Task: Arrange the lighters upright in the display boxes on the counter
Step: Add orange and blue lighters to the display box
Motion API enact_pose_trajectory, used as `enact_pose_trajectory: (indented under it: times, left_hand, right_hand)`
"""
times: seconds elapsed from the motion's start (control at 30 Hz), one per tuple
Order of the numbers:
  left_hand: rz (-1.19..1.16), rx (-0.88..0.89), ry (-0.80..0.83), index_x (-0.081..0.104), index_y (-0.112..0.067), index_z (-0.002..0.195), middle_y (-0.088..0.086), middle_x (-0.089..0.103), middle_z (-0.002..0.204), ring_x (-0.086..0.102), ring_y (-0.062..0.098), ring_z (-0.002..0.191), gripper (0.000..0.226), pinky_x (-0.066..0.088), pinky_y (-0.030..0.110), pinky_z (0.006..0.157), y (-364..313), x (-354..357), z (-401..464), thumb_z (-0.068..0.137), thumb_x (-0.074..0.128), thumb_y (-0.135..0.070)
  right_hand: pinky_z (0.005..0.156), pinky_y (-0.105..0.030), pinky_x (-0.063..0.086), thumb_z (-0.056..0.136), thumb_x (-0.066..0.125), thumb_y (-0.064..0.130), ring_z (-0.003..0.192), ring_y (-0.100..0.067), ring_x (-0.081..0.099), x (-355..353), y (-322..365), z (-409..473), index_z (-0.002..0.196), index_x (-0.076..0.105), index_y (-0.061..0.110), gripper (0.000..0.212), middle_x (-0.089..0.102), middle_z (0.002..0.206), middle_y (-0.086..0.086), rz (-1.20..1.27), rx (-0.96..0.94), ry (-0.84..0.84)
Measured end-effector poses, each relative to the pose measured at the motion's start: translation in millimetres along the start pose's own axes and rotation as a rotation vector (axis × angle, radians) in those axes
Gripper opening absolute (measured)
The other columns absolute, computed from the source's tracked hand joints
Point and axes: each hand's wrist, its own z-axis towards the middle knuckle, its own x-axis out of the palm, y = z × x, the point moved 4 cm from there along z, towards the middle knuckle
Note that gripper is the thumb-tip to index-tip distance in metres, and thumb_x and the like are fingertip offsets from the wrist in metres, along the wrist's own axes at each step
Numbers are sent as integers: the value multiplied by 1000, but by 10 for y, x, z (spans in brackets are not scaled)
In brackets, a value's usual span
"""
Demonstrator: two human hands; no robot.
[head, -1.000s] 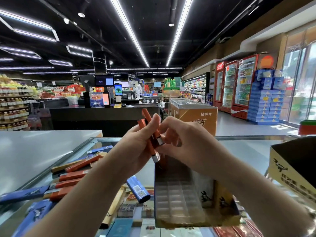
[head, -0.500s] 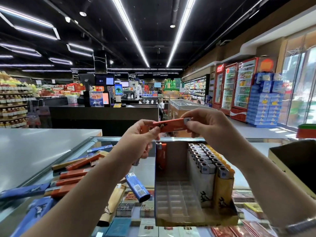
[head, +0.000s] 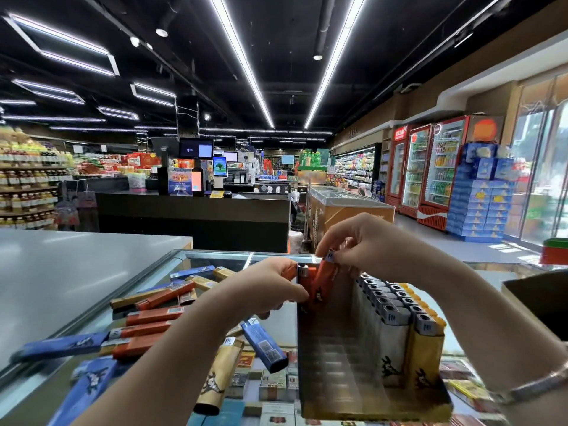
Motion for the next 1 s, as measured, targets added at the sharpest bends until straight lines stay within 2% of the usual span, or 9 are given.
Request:
enact_pose_trajectory:
  times: [0.1, 0.23, 0.33, 0.43, 0.57, 0.77, 0.93, 1.0]
  left_hand:
    - [-1, 9, 11, 55, -17, 100, 4, 48, 78, 41, 10, 60, 15, 35, 18, 47, -2, 3, 10, 86, 59, -14]
    - [-15, 22, 26, 55, -19, 96, 1, 48, 74, 40, 8, 58, 12, 34, 15, 43, 0, 4, 20, 85, 58, -14]
    - [-29, 26, 26, 56, -18, 93, 0, 46, 71, 39, 8, 55, 11, 33, 16, 43, 13, -3, 24, 84, 59, -13]
    - [-41, 21, 24, 58, -15, 96, -2, 46, 67, 40, 7, 51, 14, 33, 16, 42, 33, -15, 24, 82, 60, -13]
    - [-36, 6, 33, 57, -20, 82, -3, 47, 64, 41, 3, 46, 9, 35, 15, 42, 34, -23, 23, 81, 64, -15]
    - [-38, 8, 45, 58, -15, 96, 0, 47, 69, 42, 7, 54, 14, 36, 15, 43, 9, -11, 4, 83, 61, -13]
    - [-40, 23, 24, 58, -11, 98, -1, 45, 66, 39, 9, 54, 17, 32, 17, 43, -3, -7, -4, 82, 60, -12]
    - [-39, 23, 23, 58, -11, 99, -1, 44, 66, 39, 9, 53, 17, 32, 17, 43, -2, -4, -5, 82, 60, -12]
  right_hand:
    - [54, -23, 44, 81, 54, -4, 58, -8, 52, 65, 17, 48, 81, 72, 28, 37, 64, 78, 2, -130, -12, 1]
    - [58, -20, 47, 80, 56, -4, 70, -8, 56, 151, 18, 112, 91, 70, 25, 34, 61, 81, 7, -223, 5, 80]
    - [63, -23, 51, 79, 58, -3, 75, -11, 60, 194, 35, 166, 90, 67, 24, 30, 63, 82, 5, -252, -2, 104]
    - [61, -20, 49, 79, 61, -1, 73, -10, 59, 197, 53, 199, 86, 66, 25, 28, 65, 82, 5, -255, -5, 106]
    - [55, -16, 45, 80, 60, -2, 72, -8, 59, 151, 56, 221, 86, 68, 24, 28, 65, 83, 3, -254, 7, 72]
    - [64, -25, 53, 80, 63, 0, 77, -14, 61, 227, 42, 218, 95, 68, 19, 25, 65, 86, -2, -278, 1, 62]
    - [58, -22, 44, 79, 62, 0, 73, -14, 57, 229, 24, 204, 86, 69, 18, 20, 60, 77, 2, -327, -37, 16]
    - [60, -23, 45, 80, 64, 2, 73, -15, 56, 231, 37, 201, 87, 70, 17, 17, 60, 77, 2, -329, -47, 10]
